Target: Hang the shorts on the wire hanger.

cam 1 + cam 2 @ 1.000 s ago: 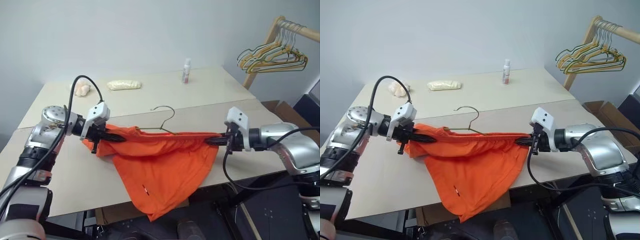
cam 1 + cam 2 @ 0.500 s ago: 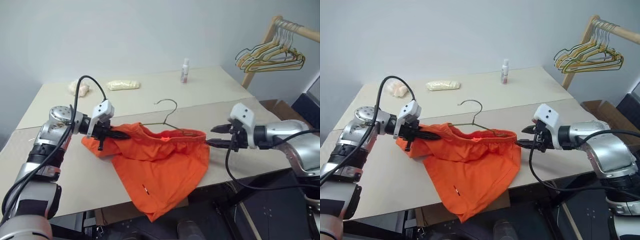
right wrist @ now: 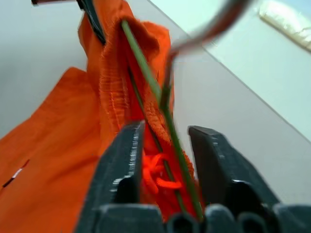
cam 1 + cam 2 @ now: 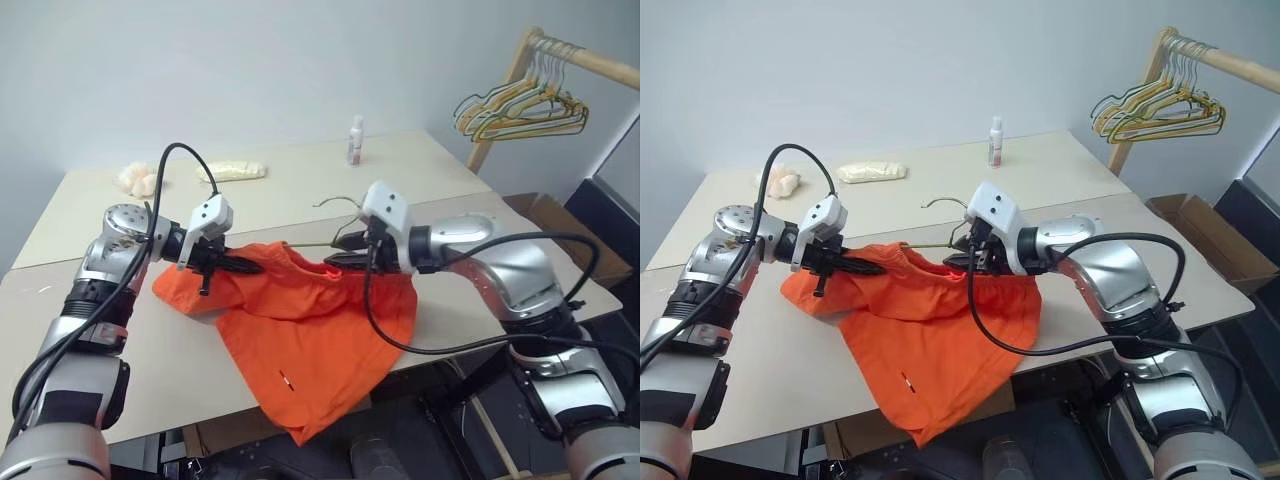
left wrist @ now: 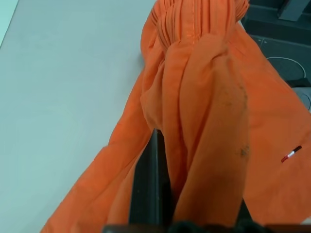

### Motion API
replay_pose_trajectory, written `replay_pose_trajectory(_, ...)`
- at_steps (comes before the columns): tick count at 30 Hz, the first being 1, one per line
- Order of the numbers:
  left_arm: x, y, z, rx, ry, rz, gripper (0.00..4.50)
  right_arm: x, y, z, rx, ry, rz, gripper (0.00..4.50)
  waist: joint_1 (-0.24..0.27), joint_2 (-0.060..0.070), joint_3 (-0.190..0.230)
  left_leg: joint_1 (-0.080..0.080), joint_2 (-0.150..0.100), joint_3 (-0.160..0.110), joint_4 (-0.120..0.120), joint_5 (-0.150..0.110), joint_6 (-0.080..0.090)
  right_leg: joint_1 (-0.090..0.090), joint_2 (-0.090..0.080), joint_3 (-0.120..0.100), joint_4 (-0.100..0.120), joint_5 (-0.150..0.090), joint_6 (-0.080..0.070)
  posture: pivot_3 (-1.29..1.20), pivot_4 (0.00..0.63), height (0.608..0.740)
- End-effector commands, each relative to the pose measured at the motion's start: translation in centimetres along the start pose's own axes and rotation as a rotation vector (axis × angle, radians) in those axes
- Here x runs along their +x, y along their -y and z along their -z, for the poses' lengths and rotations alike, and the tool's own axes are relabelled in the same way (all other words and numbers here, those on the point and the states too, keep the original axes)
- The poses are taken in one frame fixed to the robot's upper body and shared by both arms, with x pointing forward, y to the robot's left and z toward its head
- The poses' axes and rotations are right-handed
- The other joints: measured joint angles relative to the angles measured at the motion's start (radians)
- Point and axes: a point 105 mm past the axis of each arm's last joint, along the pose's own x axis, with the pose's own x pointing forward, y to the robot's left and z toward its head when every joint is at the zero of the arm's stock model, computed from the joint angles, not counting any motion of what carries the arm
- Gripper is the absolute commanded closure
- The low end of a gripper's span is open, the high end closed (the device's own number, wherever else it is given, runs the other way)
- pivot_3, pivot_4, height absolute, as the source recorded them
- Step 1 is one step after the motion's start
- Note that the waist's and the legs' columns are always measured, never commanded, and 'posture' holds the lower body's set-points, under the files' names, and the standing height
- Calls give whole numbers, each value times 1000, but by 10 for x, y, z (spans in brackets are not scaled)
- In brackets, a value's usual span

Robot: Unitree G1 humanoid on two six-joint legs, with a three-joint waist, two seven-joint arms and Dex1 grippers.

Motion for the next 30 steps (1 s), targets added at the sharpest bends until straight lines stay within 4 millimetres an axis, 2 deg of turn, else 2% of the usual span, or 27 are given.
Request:
replay_pose_trajectory(1, -10, -2, -16, 50, 42, -23, 4500, -5, 5, -19, -68, 51, 2, 3984, 2, 0, 0, 0, 0, 0, 0, 0, 0, 0, 0, 0, 0, 0, 0, -240, 0, 740)
replay_pose_trajectory(3, -11, -2, -16, 51, 46, -28, 4500, -7, 4, -19, -79, 54, -17, 4452, 2, 0, 0, 0, 0, 0, 0, 0, 0, -1, 0, 0, 0, 0, 0, -238, 0, 740)
replay_pose_trajectory(8, -13, -3, -22, 52, 93, -52, 4500, -9, 2, -18, -131, 55, -62, 4452, 2, 0, 0, 1, 0, 0, 0, 0, 0, 0, 0, 0, -1, 0, 0, -219, 0, 740)
replay_pose_trajectory(9, -15, -4, -26, 20, 118, -56, 3919, -9, 2, -18, -139, 56, -70, 4500, 2, 0, 0, 1, 0, 0, 0, 0, 0, 0, 1, 0, 0, 0, 0, -215, 0, 740)
replay_pose_trajectory(11, -23, -6, -35, 2, 162, -68, 3318, -9, 3, -18, -152, 57, -76, 4500, 2, 0, 0, 1, 0, 0, 0, 0, 0, -1, 1, 0, 0, 0, 0, -214, 0, 740)
replay_pose_trajectory(14, -40, -8, -36, 9, 162, -99, 2306, -8, 4, -17, -163, 55, -75, 4500, 3, 0, 0, 1, 0, 0, 0, 0, 0, -1, 1, -1, 0, 0, 0, -207, 0, 740)
replay_pose_trajectory(17, -53, -6, -19, 41, 69, -113, 1335, -10, 6, -17, -168, 58, -64, 4500, 1, 0, 0, 2, 0, 0, 0, 0, -1, -1, 1, 0, 0, 0, 0, -209, 0, 740)
replay_pose_trajectory(20, -48, -5, 1, 77, -36, -121, 407, -12, 6, -20, -169, 66, -60, 4500, 3, 0, 0, 3, 0, 0, -1, 1, -1, 0, 1, 0, 0, 0, 0, -215, 0, 740)
replay_pose_trajectory(23, -37, -7, 29, 143, -190, -143, 407, -13, 7, -21, -168, 68, -55, 4500, 10, 0, 0, 3, 0, 0, -1, 1, -1, 1, 1, 0, -1, 0, 0, -220, 0, 740)
replay_pose_trajectory(24, -35, -11, 32, 159, -208, -167, 569, -13, 7, -21, -168, 69, -55, 4500, 12, 0, 0, 3, 0, 0, -1, 1, -1, 1, 0, 0, -1, 0, 0, -222, 0, 740)
replay_pose_trajectory(26, -33, -20, 32, 156, -206, -218, 1060, -14, 6, -21, -168, 69, -55, 4500, 15, -1, 0, 1, 0, 0, 0, 1, -1, 0, 0, -1, 0, 0, 0, -223, 0, 740)
replay_pose_trajectory(30, -32, -28, 18, 158, -143, -257, 2379, -16, 6, -18, -163, 59, -51, 4500, 12, -1, 0, 0, 0, 0, 0, 1, -1, -1, 0, -1, 0, 0, 0, -226, 0, 740)
